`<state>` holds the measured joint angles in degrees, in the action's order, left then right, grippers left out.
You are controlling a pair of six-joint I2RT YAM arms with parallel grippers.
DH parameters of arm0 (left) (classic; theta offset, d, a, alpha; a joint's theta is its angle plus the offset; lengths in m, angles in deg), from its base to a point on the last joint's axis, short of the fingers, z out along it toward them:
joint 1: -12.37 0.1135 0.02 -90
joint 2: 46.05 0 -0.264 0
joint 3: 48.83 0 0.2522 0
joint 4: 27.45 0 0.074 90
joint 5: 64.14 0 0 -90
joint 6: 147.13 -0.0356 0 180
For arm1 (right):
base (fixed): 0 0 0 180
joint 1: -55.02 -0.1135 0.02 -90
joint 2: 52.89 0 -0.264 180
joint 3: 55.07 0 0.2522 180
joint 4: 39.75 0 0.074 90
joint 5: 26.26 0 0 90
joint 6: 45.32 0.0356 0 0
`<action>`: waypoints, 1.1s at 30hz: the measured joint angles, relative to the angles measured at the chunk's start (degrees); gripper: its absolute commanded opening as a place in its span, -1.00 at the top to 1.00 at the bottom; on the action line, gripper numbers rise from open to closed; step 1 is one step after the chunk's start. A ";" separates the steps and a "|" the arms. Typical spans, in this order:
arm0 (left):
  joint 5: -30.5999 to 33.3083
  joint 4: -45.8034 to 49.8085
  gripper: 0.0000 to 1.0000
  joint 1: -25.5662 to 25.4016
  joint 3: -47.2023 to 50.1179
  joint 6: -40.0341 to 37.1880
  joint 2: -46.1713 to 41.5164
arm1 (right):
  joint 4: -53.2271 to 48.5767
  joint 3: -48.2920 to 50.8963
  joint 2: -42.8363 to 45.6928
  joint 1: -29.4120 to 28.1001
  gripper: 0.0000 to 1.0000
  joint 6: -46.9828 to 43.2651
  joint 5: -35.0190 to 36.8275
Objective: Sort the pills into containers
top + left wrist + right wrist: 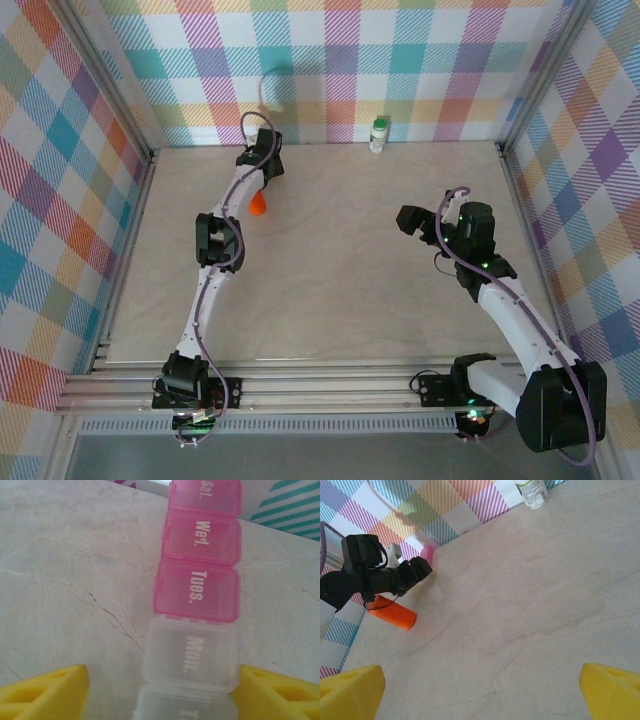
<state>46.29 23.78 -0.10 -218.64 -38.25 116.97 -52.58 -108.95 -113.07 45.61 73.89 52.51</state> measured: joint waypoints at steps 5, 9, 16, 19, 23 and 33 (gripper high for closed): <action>-0.74 -0.04 -0.20 0.35 -1.05 -0.07 0.61 | -0.02 0.00 0.02 0.00 -0.98 0.00 0.00; -1.55 -0.07 -0.02 0.42 -1.25 -0.52 0.68 | -0.04 0.00 0.02 0.00 -0.98 0.00 0.00; -1.92 -0.09 0.27 0.42 -1.29 -1.33 0.68 | -0.15 0.00 0.66 0.00 -0.98 0.00 0.00; -1.92 -0.09 0.32 0.42 -1.29 -1.84 0.68 | -0.15 0.00 0.74 0.00 -0.98 0.00 0.00; -1.77 -0.15 0.36 0.42 -1.27 -2.01 0.66 | -0.15 0.00 0.76 0.00 -0.98 0.00 0.00; -1.29 -0.55 0.38 -0.37 0.44 -3.02 -4.13 | -0.61 0.00 1.05 0.00 -0.98 -0.02 0.02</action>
<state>45.00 23.24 -0.47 -218.20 -41.27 112.83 -53.19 -108.95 -112.02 45.61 73.87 52.54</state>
